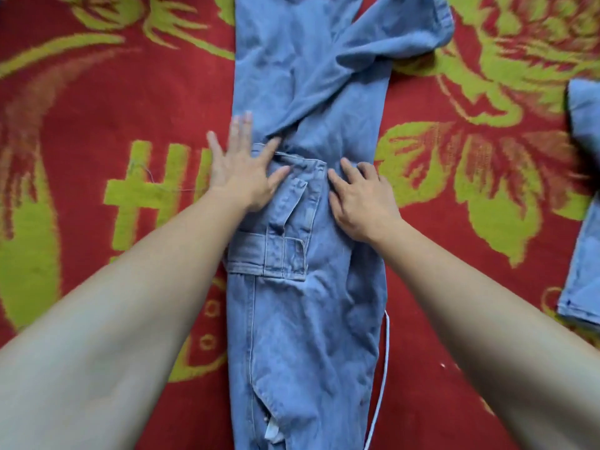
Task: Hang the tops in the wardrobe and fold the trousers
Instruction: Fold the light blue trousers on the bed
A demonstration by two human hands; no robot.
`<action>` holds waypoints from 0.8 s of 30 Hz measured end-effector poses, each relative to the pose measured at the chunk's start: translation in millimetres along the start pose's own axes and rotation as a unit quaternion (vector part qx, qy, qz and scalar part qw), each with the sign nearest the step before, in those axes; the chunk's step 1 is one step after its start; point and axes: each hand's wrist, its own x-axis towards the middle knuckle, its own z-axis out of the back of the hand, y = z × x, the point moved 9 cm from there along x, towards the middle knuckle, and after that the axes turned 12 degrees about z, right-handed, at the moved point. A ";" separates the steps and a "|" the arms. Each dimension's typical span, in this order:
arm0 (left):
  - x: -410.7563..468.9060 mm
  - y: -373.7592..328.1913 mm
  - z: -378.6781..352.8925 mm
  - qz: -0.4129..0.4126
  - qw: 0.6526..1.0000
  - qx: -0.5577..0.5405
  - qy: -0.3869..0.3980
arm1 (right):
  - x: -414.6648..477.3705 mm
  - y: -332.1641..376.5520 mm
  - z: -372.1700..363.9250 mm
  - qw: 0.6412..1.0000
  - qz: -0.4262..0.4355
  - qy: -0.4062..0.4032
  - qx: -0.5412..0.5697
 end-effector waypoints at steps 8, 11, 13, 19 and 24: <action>17.2 11.5 -46.5 0.021 0.992 -0.108 0.054 | 102.6 -94.1 37.3 0.780 -0.284 -0.247 0.501; 21.7 13.4 -49.2 0.013 0.992 -0.126 0.027 | 136.4 -123.5 31.1 0.567 -0.370 -0.318 0.664; 24.2 11.4 -49.9 0.006 0.991 -0.128 0.027 | 150.9 -145.5 36.5 0.496 -0.376 -0.381 0.683; 24.3 11.1 -50.0 0.006 0.990 -0.127 0.059 | 209.7 -143.7 131.1 0.706 -0.229 -0.445 0.501; 25.7 12.3 -49.0 0.004 0.987 -0.136 0.080 | 300.1 -54.9 153.4 0.890 -0.033 -0.219 0.399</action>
